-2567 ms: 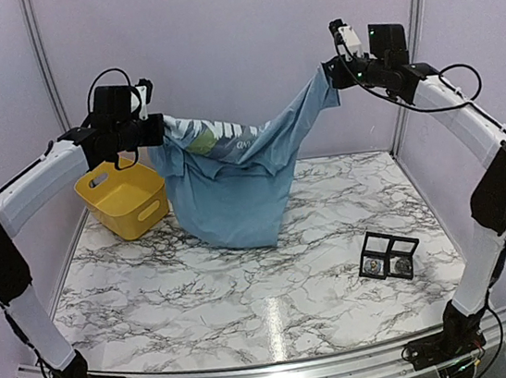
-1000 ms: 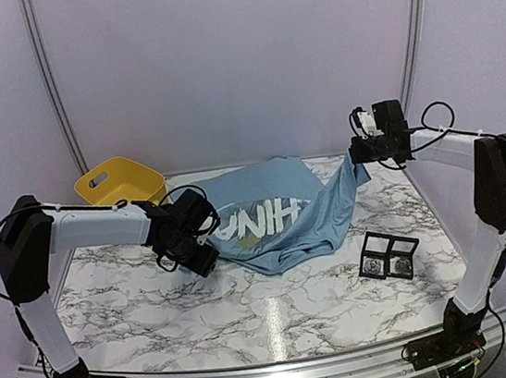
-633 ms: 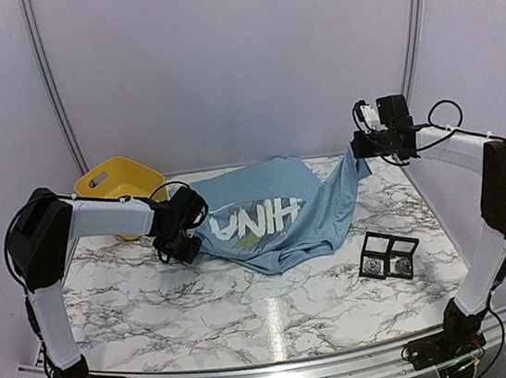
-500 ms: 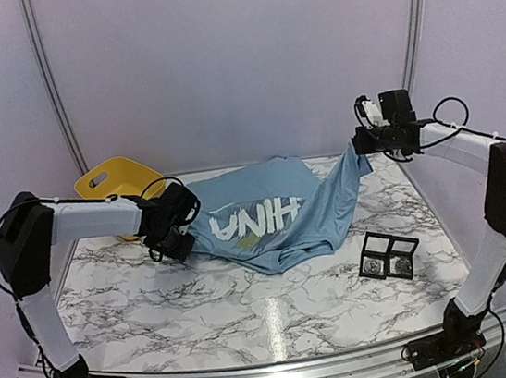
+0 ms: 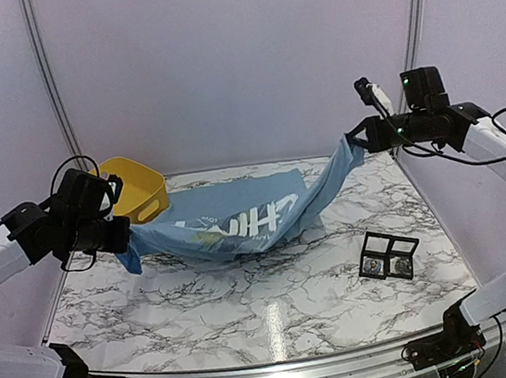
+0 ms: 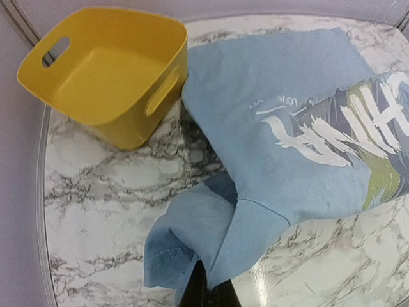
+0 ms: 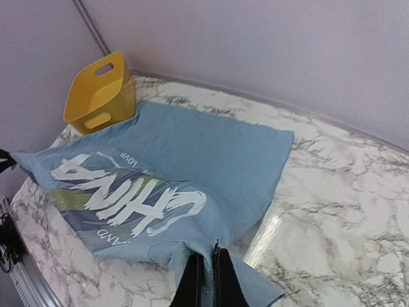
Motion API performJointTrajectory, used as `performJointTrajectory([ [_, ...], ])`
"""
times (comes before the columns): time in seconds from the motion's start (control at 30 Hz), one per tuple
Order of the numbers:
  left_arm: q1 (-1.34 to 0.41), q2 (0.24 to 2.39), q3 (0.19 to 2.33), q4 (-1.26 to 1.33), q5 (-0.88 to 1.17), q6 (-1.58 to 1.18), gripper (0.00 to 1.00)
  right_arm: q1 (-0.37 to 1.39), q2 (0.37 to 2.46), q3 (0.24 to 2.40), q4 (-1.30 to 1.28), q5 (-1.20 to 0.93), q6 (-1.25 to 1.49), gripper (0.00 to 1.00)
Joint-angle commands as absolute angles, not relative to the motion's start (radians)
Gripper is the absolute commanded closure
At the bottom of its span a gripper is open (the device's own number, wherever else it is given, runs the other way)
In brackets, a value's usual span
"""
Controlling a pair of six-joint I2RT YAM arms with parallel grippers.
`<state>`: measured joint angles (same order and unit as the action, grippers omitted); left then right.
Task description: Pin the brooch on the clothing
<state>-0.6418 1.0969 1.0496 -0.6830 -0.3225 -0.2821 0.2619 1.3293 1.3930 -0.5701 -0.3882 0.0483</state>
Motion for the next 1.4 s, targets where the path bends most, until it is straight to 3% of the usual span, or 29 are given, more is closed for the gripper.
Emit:
performJointTrajectory([
  [0.0,-0.627,1.092,0.991,-0.795,-0.326,-0.365,1.0,0.35,1.354,1.304,-0.726,-0.462,0.055,1.0],
  [0.17,-0.529,1.246,1.033,-0.667,-0.35,-0.244,1.0,0.328,1.439,1.332,-0.6,-0.32,0.061,1.0],
  [0.43,-0.415,1.675,1.292,-0.479,-0.421,-0.172,1.0,0.252,1.85,1.573,-0.448,-0.163,0.047,1.0],
  [0.47,-0.413,1.721,1.326,-0.479,-0.43,-0.165,0.91,0.246,1.897,1.609,-0.457,-0.137,0.046,0.99],
  [0.53,-0.414,1.774,1.372,-0.479,-0.43,-0.16,0.49,0.234,1.972,1.693,-0.507,-0.09,0.042,0.77],
  [0.6,-0.416,1.779,1.389,-0.476,-0.414,-0.161,0.22,0.231,2.012,1.78,-0.553,-0.044,0.035,0.59],
  [0.7,-0.434,1.708,1.363,-0.453,-0.406,-0.133,0.13,0.234,1.987,1.791,-0.561,-0.006,0.029,0.44],
  [0.8,-0.485,1.606,1.297,-0.435,-0.396,-0.098,0.12,0.277,1.913,1.727,-0.55,0.058,0.006,0.42],
  [0.87,-0.549,1.526,1.221,-0.417,-0.358,-0.064,0.15,0.351,1.847,1.622,-0.513,0.022,-0.082,0.47],
  [0.97,-0.647,1.439,1.101,-0.38,-0.211,-0.014,0.32,0.495,1.759,1.429,-0.443,-0.132,-0.203,0.55],
  [1.1,-0.737,1.444,0.981,-0.334,-0.07,0.024,0.48,0.613,1.736,1.264,-0.374,-0.234,-0.185,0.55],
  [1.23,-0.777,1.508,0.938,-0.252,-0.109,0.023,0.47,0.662,1.793,1.189,-0.306,-0.246,-0.099,0.55],
  [1.37,-0.828,1.6,0.96,-0.197,-0.194,0.063,0.36,0.699,1.832,1.159,-0.278,-0.195,-0.049,0.53],
])
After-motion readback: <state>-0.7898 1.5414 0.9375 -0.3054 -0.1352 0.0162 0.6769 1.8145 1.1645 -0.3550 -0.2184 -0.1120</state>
